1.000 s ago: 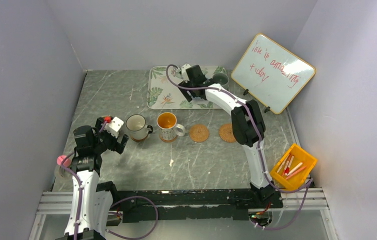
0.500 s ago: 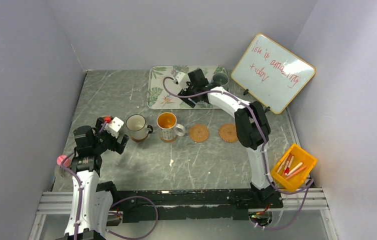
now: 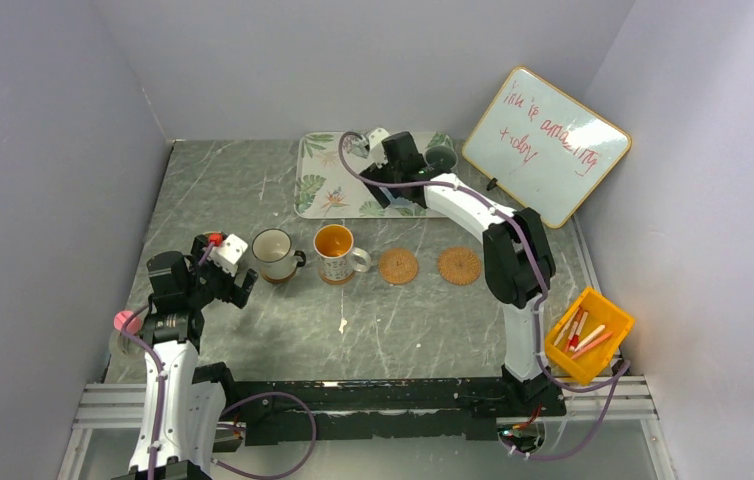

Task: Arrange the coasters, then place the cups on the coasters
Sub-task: Pick up the cup from the tray.

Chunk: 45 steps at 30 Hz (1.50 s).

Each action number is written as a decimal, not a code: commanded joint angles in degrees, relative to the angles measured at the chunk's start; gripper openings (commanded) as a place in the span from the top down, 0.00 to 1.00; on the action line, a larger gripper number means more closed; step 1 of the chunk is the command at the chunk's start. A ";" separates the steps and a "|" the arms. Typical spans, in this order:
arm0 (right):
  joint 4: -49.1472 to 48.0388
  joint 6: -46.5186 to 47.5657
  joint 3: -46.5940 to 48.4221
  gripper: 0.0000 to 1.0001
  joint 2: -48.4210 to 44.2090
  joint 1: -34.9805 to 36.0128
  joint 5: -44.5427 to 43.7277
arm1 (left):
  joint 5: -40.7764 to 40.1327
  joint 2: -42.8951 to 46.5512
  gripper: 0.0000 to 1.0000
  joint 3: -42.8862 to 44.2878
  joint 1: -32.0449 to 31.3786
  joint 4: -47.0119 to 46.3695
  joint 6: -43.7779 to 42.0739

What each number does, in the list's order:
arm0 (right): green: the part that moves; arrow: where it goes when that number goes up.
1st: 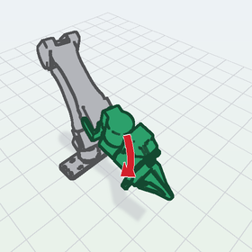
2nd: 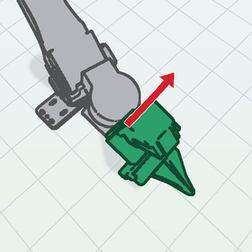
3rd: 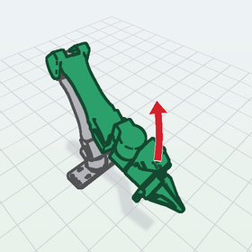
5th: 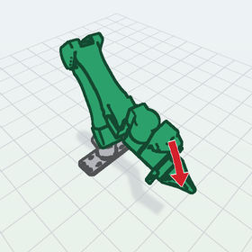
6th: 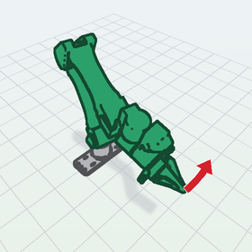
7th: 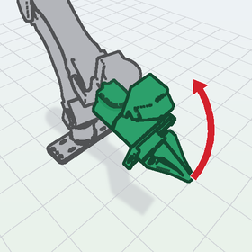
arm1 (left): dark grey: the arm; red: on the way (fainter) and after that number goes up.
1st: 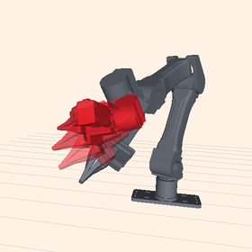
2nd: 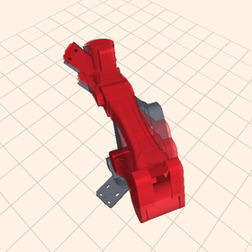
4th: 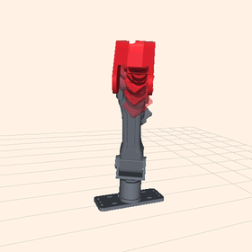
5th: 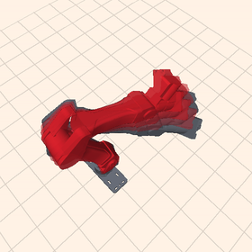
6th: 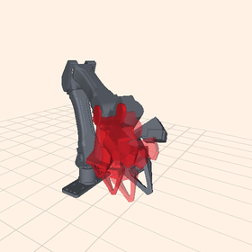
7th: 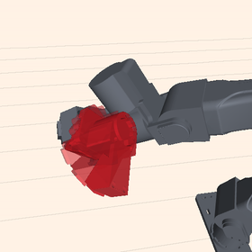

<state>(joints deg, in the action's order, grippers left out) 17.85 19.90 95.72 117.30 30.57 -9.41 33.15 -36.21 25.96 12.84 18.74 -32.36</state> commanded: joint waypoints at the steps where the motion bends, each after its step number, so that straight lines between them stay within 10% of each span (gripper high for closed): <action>1: 2.71 -17.78 1.44 0.00 -2.73 -0.16 -4.30 | 1.42 0.39 0.04 0.15 0.25 0.15 -0.77; 18: 1.95 -39.99 1.99 0.00 1.01 -0.14 -11.72 | 1.13 1.00 0.04 0.06 0.25 0.11 -0.66; 37: 0.42 -36.06 9.07 0.01 10.25 -0.16 -14.63 | 1.39 1.09 0.04 0.06 0.25 0.24 -0.85; 45: -4.11 -31.62 6.21 0.20 9.62 -0.55 -10.54 | 1.48 0.98 0.04 0.04 0.25 0.26 -0.99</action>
<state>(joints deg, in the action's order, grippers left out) 18.81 -14.59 102.45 128.05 30.44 -22.17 33.17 -35.73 25.96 12.84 18.76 -32.38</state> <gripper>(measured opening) 0.839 0.966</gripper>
